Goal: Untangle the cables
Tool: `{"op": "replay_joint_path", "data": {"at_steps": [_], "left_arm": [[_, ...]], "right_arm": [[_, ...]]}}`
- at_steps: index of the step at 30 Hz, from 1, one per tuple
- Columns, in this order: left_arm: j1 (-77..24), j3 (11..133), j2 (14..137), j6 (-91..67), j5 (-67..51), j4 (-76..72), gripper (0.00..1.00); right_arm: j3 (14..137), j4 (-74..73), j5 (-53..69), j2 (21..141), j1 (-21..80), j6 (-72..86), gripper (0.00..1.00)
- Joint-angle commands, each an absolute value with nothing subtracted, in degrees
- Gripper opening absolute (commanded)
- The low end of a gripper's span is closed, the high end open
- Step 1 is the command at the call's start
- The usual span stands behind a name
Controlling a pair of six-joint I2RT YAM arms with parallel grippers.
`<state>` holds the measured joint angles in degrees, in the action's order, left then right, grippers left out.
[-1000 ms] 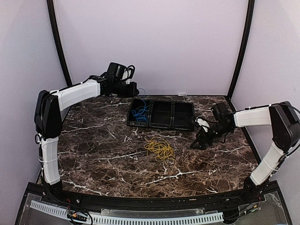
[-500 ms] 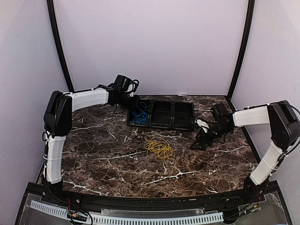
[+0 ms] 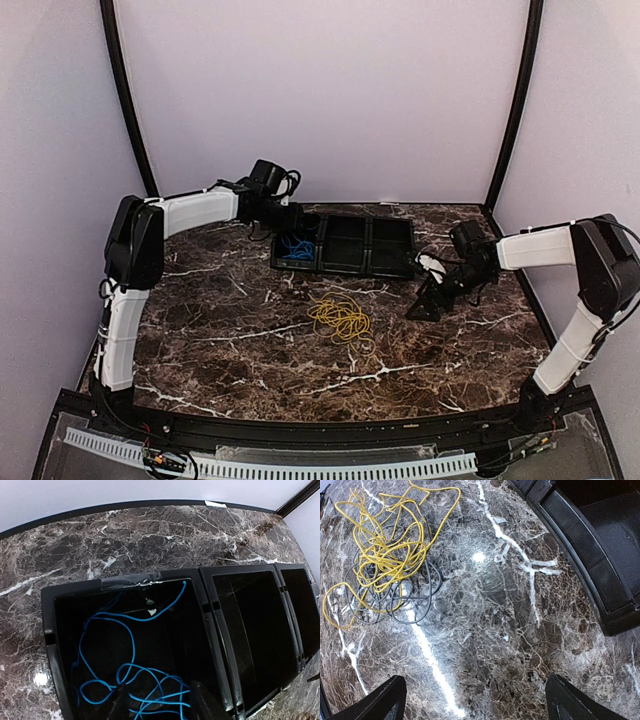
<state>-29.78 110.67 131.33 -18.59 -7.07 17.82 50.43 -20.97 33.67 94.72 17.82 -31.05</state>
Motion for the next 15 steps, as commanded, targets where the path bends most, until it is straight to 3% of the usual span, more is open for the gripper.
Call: {"op": "replay_joint_path", "data": {"at_steps": [1,6,11,15], "left_arm": [[-29.6,111.9,122.5,-16.2,-4.8,21.3,0.47],[-29.6,101.4,112.3,-12.4,-5.7,18.8,0.51],[-29.8,81.5,101.1,0.4,-19.1,9.1,0.51],[-30.7,78.1,99.6,8.2,-16.6,11.7,0.51]], "right_arm": [[52.2,-21.8,34.8,95.8,17.6,-31.7,0.99],[52.7,-22.5,35.5,95.3,17.9,-31.7,0.99],[53.1,-23.0,35.6,95.7,18.5,-32.4,0.99],[53.3,-23.3,35.5,96.0,19.1,-32.7,0.99]]}}
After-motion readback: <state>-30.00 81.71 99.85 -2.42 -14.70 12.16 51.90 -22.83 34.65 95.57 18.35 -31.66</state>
